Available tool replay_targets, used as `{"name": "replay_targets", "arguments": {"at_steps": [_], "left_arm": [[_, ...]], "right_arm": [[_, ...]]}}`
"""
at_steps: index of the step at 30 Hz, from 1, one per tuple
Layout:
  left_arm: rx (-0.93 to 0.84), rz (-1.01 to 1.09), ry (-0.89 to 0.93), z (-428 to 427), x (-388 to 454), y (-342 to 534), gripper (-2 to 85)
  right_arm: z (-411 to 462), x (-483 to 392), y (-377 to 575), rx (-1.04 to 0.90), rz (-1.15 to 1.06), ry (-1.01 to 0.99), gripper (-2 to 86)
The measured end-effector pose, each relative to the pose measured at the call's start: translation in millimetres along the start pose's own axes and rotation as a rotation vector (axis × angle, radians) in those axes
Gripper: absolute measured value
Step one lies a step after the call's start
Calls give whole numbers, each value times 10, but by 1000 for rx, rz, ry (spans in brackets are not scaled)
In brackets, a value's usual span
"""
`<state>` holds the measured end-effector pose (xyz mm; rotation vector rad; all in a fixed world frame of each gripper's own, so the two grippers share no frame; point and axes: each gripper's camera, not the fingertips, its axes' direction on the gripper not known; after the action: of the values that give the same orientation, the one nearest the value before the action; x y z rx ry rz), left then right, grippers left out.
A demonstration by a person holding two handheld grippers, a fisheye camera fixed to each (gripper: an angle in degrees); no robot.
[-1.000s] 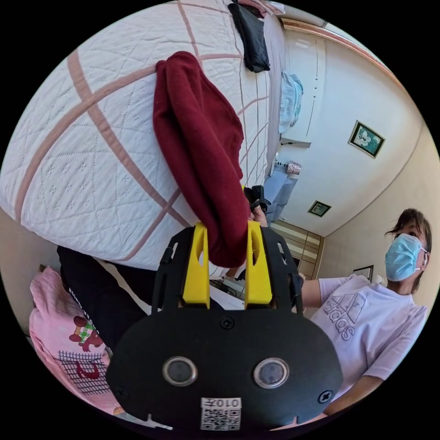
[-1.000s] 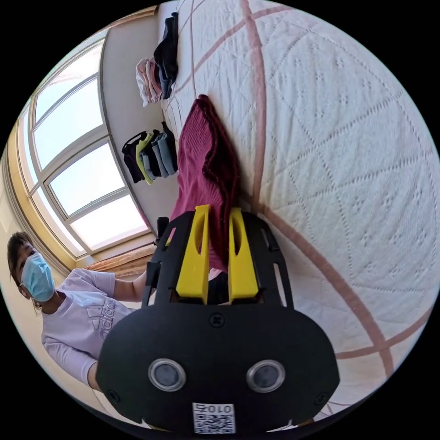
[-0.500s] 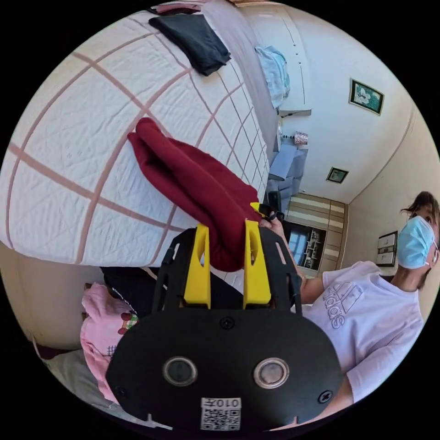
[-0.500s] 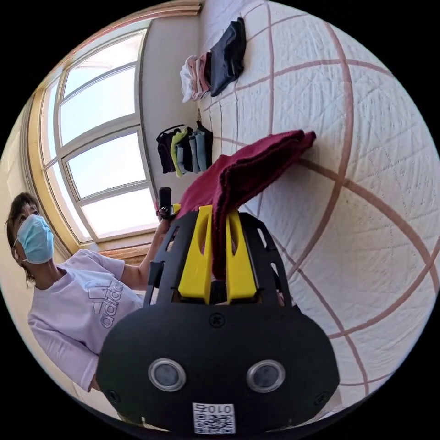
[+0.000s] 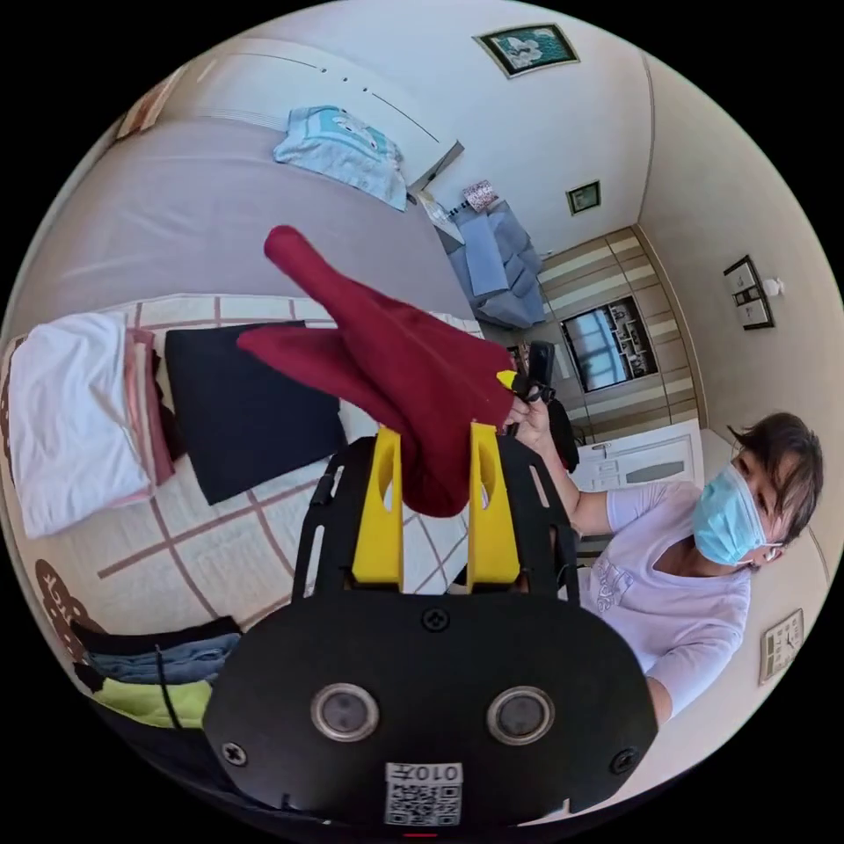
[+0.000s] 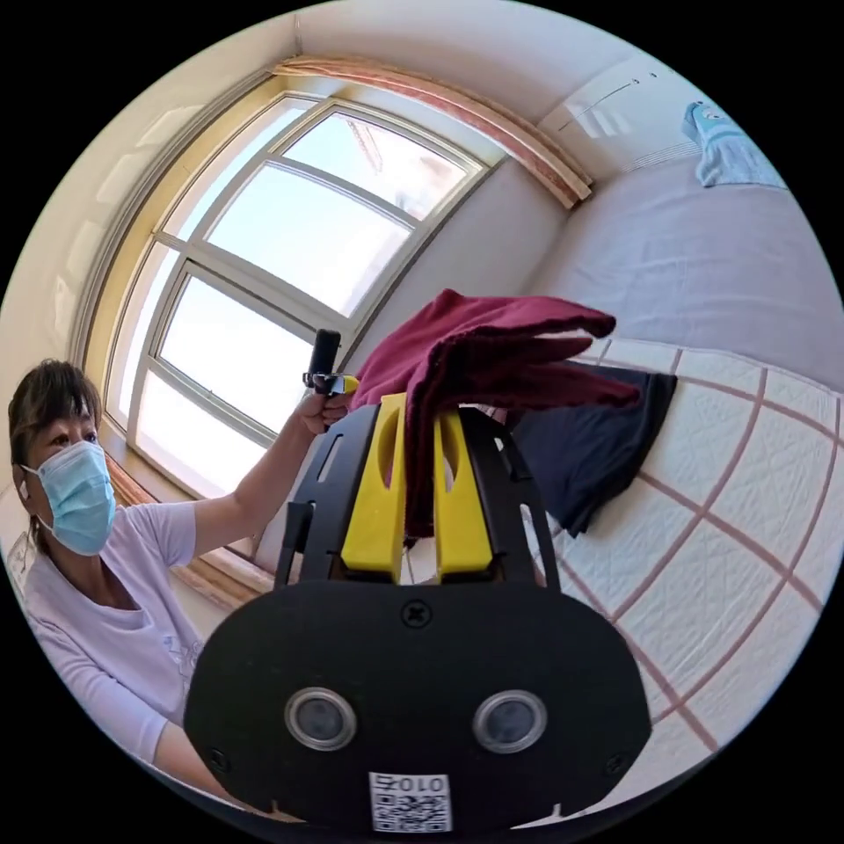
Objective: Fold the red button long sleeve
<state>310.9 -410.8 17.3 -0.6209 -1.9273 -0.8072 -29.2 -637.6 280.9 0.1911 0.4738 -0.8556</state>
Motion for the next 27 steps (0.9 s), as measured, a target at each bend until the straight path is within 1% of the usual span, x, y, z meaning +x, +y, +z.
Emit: {"name": "replay_targets", "arguments": {"at_steps": [1,3,4,5,6,8,9,10,11,13,15,18,20,21,22,23,24,25,26,27], "left_arm": [[-11,-32,-24,-47,-227,-87,127],[-32,-117,-52,6,-649,-156,124],[-58,-180,-79,128,-954,-167,122],[-99,-247,-117,317,-1267,-144,121],[-123,-292,-134,429,-1423,-113,120],[-240,-449,-228,902,-1881,82,118],[-263,-463,-247,986,-1935,133,118],[-247,-463,-225,1056,-1987,226,118],[-196,-466,-174,1007,-2004,312,117],[-180,-432,-121,908,-1960,403,116],[-188,-423,-131,812,-1865,461,115],[-259,-393,-222,744,-1607,524,112],[-265,-340,-366,642,-1247,627,107],[-258,-320,-416,610,-1123,663,105],[-241,-270,-527,551,-846,747,100],[-187,-231,-624,491,-572,850,95],[-149,-206,-650,472,-442,899,92],[-82,-145,-651,475,-225,973,86],[-60,-76,-610,548,-76,1003,79],[-64,-50,-592,606,-27,1008,76]], "right_arm": [[113,89,0,7,15,0,61],[623,629,141,10,192,-30,62],[761,780,208,7,228,-26,62],[1052,1094,375,-37,320,29,62],[1331,1409,584,-119,473,70,62],[1573,1602,827,-158,527,71,61],[1576,1585,899,-119,504,42,60],[1583,1565,915,-123,497,43,60],[1624,1501,916,-157,469,59,60],[1701,1389,885,-225,433,92,60],[1810,1244,872,-286,428,120,60],[1954,1064,990,-361,412,191,60],[1946,907,1117,-368,383,257,59],[1898,755,1212,-354,352,349,55],[1866,661,1263,-338,331,409,52],[1805,448,1369,-291,286,534,45],[1772,200,1474,-209,218,617,38],[1781,72,1525,-165,168,625,35],[1863,-154,1621,-101,61,605,30],[2028,-306,1700,-102,-19,571,27]]}}
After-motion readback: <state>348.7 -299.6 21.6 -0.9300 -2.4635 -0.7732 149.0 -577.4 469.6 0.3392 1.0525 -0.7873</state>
